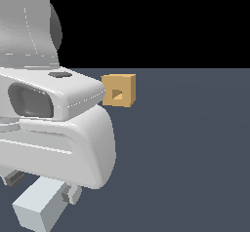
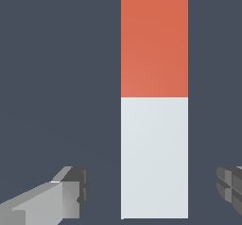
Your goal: Insert the peg into the horizontal hole in a box.
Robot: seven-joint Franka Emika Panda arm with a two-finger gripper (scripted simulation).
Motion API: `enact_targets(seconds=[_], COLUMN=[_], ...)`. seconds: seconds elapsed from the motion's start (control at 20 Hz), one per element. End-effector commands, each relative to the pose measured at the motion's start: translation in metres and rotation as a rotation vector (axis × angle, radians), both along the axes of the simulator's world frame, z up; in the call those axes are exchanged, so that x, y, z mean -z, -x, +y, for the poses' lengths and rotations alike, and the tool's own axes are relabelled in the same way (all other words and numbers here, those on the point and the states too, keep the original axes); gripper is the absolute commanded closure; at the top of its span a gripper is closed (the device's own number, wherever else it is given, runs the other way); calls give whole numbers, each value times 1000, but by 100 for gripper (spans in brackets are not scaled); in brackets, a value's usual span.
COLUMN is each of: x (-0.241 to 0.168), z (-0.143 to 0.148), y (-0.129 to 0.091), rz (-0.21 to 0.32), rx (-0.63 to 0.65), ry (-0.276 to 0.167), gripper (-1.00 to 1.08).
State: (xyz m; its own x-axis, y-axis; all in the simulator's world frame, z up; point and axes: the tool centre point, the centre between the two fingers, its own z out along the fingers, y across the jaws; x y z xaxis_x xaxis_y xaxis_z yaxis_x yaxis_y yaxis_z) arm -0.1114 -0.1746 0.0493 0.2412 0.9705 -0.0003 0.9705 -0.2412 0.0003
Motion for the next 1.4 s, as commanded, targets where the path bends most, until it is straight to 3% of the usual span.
enact_targets(seconds=[0.0,0.4,0.45,1.05,1.35], x=[12,29,29,28,26], z=[0,0,0,2,23], y=[0,-1,-1,-1,-2], rz=[1,0,0,0,-1], rx=[0,-1,-1,-1,-1], ry=[0,0,0,0,0], gripper=[-92,-92,108,108,108])
